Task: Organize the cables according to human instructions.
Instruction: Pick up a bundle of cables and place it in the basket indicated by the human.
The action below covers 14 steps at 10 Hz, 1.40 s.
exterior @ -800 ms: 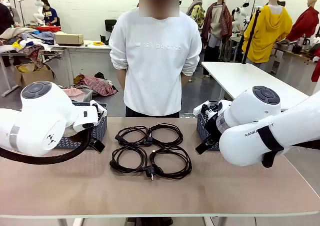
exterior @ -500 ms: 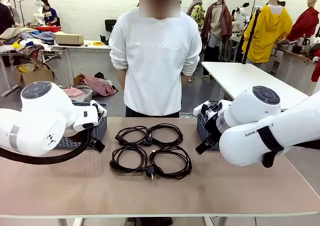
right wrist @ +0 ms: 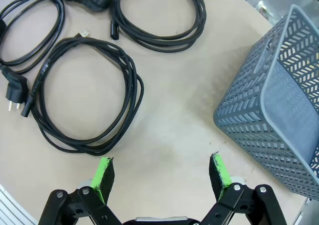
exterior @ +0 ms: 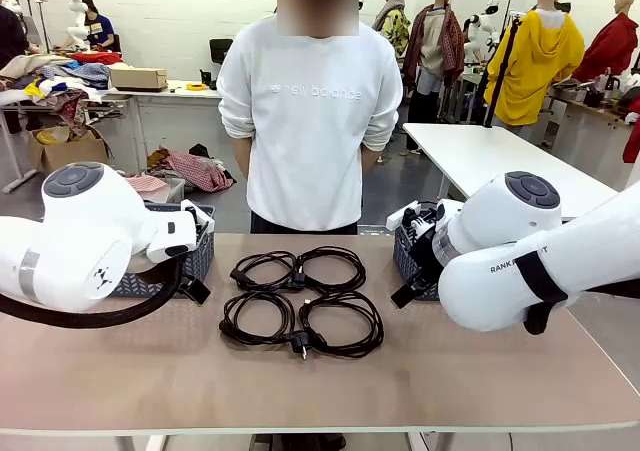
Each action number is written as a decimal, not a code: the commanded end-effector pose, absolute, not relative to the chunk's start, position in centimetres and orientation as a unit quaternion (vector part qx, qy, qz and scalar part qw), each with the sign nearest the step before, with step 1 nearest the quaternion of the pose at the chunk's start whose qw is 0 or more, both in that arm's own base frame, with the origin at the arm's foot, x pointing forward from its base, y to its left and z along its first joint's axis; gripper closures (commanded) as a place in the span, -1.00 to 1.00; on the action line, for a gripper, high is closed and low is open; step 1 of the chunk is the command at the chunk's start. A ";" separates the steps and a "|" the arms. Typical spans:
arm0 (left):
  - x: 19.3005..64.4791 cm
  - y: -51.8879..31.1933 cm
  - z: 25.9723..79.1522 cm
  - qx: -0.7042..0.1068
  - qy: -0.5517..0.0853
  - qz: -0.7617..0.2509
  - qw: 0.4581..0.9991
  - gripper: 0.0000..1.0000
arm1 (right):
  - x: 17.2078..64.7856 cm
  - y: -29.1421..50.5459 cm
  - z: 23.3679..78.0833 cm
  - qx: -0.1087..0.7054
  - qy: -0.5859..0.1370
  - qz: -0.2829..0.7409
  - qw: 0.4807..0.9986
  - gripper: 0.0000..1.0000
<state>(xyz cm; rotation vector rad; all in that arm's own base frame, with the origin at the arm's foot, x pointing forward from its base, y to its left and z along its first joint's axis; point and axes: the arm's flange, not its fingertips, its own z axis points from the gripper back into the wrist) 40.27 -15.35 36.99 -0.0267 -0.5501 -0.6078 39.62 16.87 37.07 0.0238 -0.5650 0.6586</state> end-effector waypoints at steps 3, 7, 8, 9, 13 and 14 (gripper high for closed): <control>40.2 -15.3 37.9 -0.014 -0.274 -0.303 0.913 -1.00 | 39.6 16.9 37.1 0.012 -0.274 0.319 0.907 -1.00; 39.7 -14.1 42.8 -0.024 -0.287 -0.344 0.894 -1.00 | 40.4 13.9 40.6 0.061 -0.274 0.365 0.888 -1.00; 39.6 -13.5 43.9 -0.030 -0.284 -0.364 0.886 -1.00 | 40.7 12.9 41.6 0.072 -0.276 0.374 0.882 -1.00; 39.7 -13.0 44.9 -0.041 -0.282 -0.378 0.881 -1.00 | 40.8 11.9 42.6 0.092 -0.277 0.393 0.872 -1.00; 39.5 -9.6 49.3 -0.100 -0.279 -0.423 0.856 -1.00 | 41.0 7.9 46.1 0.145 -0.316 0.417 0.840 -1.00; 39.3 -8.6 49.9 -0.119 -0.273 -0.438 0.848 -1.00 | 41.0 6.9 46.5 0.160 -0.323 0.422 0.832 -1.00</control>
